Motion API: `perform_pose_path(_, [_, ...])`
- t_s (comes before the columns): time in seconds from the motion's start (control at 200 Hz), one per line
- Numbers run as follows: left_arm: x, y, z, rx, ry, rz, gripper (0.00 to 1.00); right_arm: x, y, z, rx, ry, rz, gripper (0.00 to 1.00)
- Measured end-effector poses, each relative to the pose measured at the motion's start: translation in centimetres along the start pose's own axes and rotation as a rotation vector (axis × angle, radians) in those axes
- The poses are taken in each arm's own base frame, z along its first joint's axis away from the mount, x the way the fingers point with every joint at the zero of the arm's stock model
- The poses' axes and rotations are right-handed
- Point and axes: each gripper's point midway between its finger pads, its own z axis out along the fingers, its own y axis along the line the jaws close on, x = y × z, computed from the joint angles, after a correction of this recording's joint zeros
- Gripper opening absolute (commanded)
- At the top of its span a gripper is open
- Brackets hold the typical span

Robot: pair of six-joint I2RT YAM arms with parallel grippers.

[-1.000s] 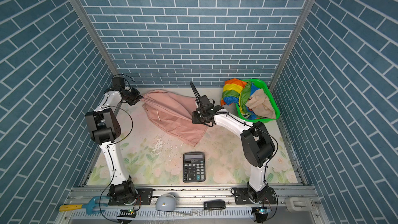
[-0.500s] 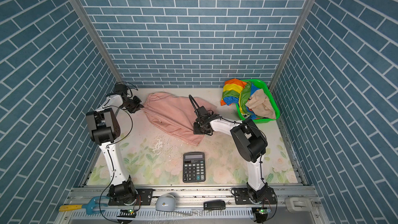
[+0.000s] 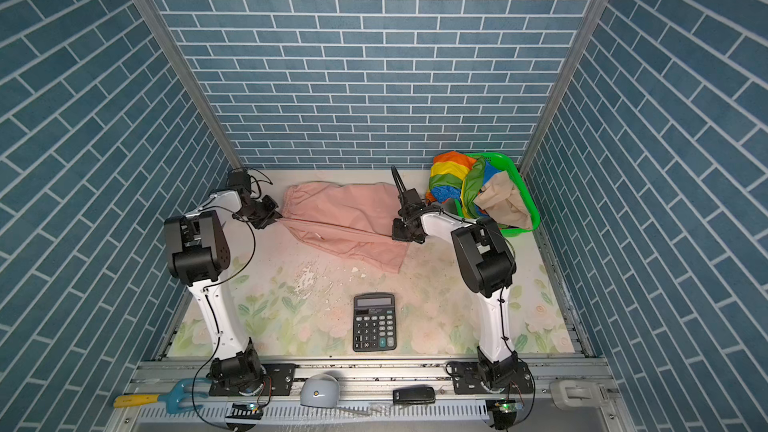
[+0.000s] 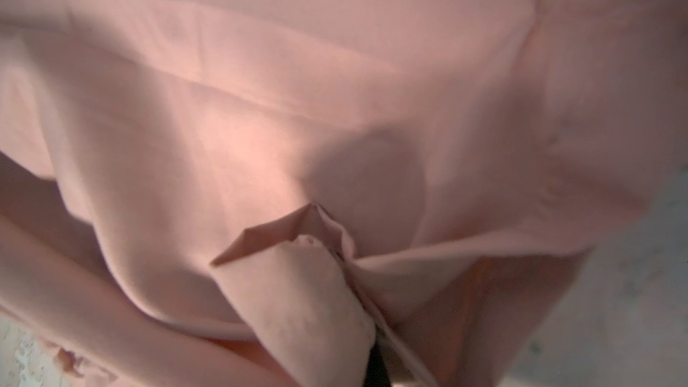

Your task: Fold and stack the shorts

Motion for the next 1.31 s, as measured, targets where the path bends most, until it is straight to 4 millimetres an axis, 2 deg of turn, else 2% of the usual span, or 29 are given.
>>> perform_pose_path(0.155, [1.8,-0.5,0.0,0.015,0.031,0.0,0.0,-1.8,-1.9,-0.1,0.04,-0.001,-0.007,0.0])
perform_pose_path(0.34, [3.4,-0.9,-0.3,0.024,0.045,0.011,0.0,-4.1,-3.0,-0.1,0.11,-0.002,-0.042,0.03])
perform_pose_path(0.46, [3.7,-1.3,-0.4,0.031,0.054,0.021,0.0,-4.1,-3.4,-0.7,0.136,0.008,-0.046,0.05])
perform_pose_path(0.555, [3.6,-1.8,-0.7,0.036,0.055,0.025,0.0,-3.7,-3.2,-2.3,0.138,0.002,-0.048,0.06])
perform_pose_path(0.725, [2.2,-3.5,-1.9,0.061,0.02,0.048,0.02,-2.6,-1.9,-7.4,0.131,-0.064,-0.069,0.12])
perform_pose_path(0.785, [1.4,-3.9,-2.4,0.067,-0.005,0.057,0.06,-1.9,-1.8,-8.6,0.139,-0.081,-0.072,0.16])
perform_pose_path(0.84, [0.9,-3.9,-2.7,0.064,-0.022,0.06,0.1,-1.2,-1.8,-8.8,0.141,-0.083,-0.074,0.19])
perform_pose_path(0.945, [0.3,-3.6,-2.8,0.052,-0.039,0.067,0.18,1.3,-1.9,-7.0,0.153,-0.031,-0.076,0.24])
perform_pose_path(1.035, [-0.2,-3.3,-2.4,0.044,-0.047,0.066,0.33,3.7,-2.2,-5.1,0.17,0.031,-0.073,0.28])
perform_pose_path(1.115, [-0.4,-2.8,-1.9,0.034,-0.045,0.076,0.49,5.5,-2.5,-4.2,0.178,0.068,-0.063,0.3])
perform_pose_path(1.18, [-0.4,-2.5,-1.8,0.025,-0.045,0.078,0.57,6.1,-2.6,-3.9,0.18,0.076,-0.054,0.33])
perform_pose_path(1.305, [-0.6,-2.4,-1.8,0.022,-0.052,0.083,0.62,6.3,-2.6,-3.8,0.17,0.067,-0.034,0.42])
